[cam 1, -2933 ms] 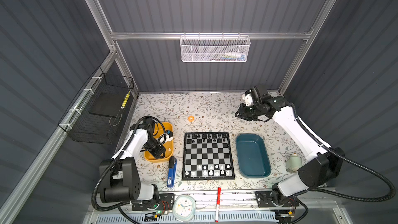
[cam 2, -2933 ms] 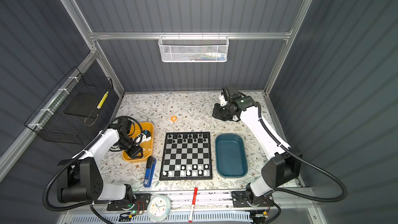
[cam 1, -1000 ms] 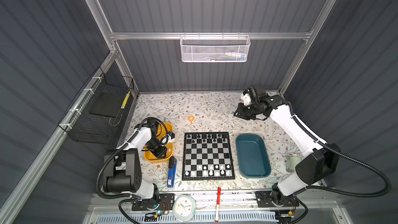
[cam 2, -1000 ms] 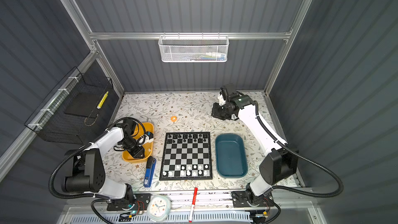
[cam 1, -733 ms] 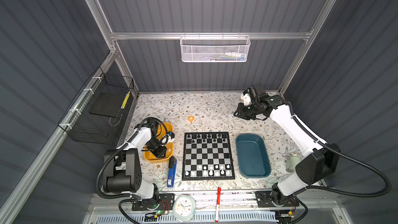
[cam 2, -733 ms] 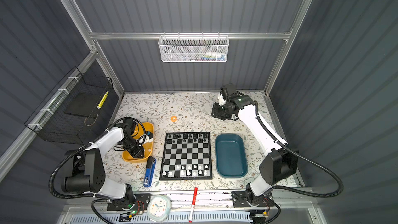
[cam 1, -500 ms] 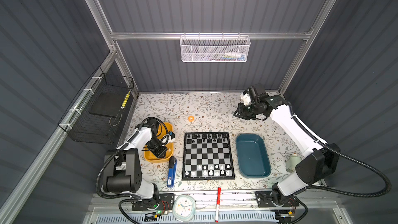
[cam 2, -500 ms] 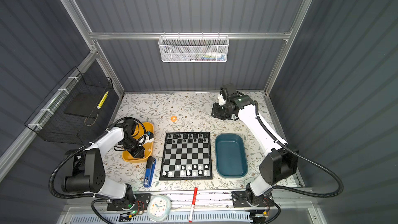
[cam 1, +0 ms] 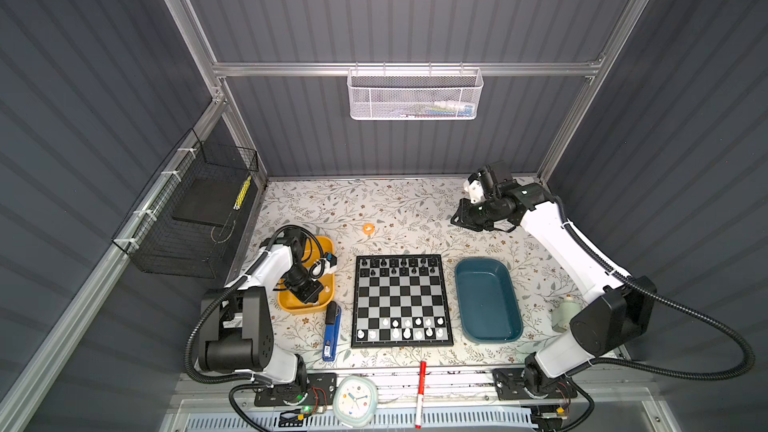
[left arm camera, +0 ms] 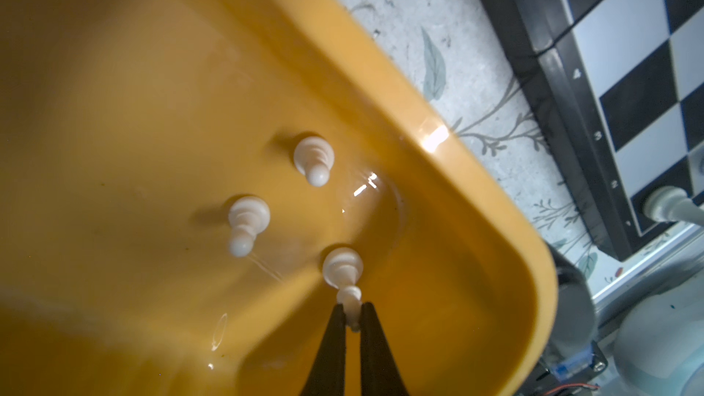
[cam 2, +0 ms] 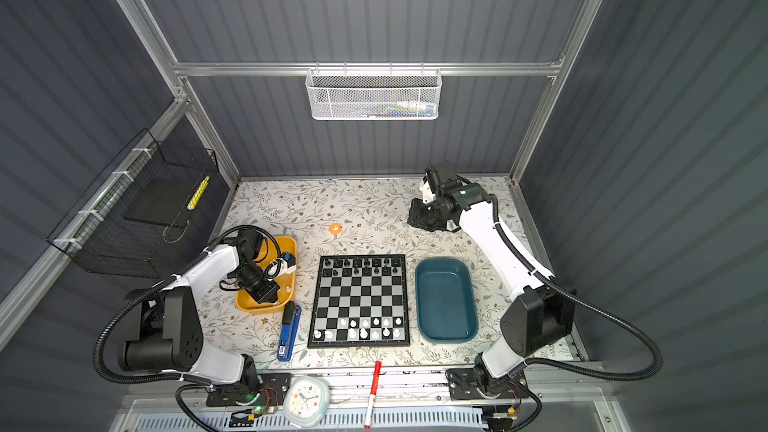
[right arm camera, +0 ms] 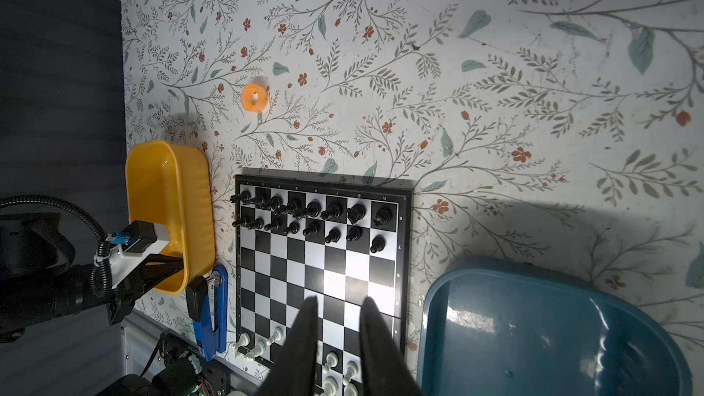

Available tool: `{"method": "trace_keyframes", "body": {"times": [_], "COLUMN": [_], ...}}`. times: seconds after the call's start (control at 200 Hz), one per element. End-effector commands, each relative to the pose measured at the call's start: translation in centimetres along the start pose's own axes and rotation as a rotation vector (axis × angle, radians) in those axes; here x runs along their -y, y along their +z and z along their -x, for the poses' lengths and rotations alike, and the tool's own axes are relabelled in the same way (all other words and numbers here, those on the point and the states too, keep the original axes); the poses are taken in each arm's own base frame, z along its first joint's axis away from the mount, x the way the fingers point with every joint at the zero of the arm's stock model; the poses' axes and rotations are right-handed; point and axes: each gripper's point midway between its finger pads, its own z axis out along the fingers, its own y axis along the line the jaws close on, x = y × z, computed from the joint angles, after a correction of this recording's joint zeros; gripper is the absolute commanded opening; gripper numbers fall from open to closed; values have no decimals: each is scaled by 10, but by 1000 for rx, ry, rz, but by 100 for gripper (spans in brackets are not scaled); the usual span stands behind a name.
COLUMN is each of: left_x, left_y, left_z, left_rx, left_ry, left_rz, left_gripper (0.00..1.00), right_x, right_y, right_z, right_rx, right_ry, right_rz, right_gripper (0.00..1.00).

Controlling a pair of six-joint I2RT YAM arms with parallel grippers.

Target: Set up the chess pieces on the board

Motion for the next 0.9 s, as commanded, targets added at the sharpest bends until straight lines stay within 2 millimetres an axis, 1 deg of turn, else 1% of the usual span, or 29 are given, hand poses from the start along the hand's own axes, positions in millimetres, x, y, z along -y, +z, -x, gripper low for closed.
{"method": "trace_keyframes", "body": {"times": [0.0,0.215,0.485,0.895], "left_x": [-3,-10,-18,-20], "left_y": [-6,-8,-17,-23], "left_z": [2,3,6,6], "left_rx": [1,-3,14,20], "left_ry": [2,-4,-9,-20], "left_rz": [29,67,120,140], "left_gripper": [10,10,9,9], "right_x": [-5,-4,-4,-4], "right_y": [0,2,4,10], "right_z": [3,3,4,6], "right_rx": [-1,-5,-6,-13], "right_ry": [-23,-28,-30,-35], "right_rz": [10,9,14,25], "right_gripper": [23,23,23,23]}}
